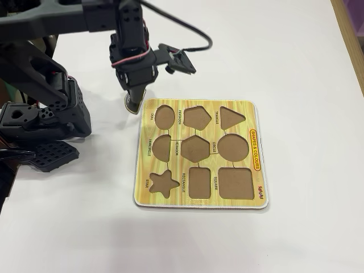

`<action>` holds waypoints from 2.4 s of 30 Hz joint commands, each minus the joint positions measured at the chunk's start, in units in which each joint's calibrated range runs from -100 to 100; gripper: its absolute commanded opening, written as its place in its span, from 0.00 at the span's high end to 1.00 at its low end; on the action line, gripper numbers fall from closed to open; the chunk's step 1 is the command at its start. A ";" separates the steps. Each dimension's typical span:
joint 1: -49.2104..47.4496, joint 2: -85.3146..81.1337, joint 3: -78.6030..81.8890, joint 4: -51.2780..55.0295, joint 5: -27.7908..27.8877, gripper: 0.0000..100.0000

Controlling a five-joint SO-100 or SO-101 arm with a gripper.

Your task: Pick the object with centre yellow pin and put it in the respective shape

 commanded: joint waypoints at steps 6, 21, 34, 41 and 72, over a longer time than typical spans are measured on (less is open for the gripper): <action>10.04 -1.37 -1.26 -0.50 1.93 0.99; 12.87 7.00 -1.35 -11.91 3.97 0.99; 23.71 7.67 -1.26 -16.06 13.18 0.99; 25.27 8.09 -0.99 -19.17 16.10 0.99; 24.39 15.03 -1.35 -21.59 16.42 0.99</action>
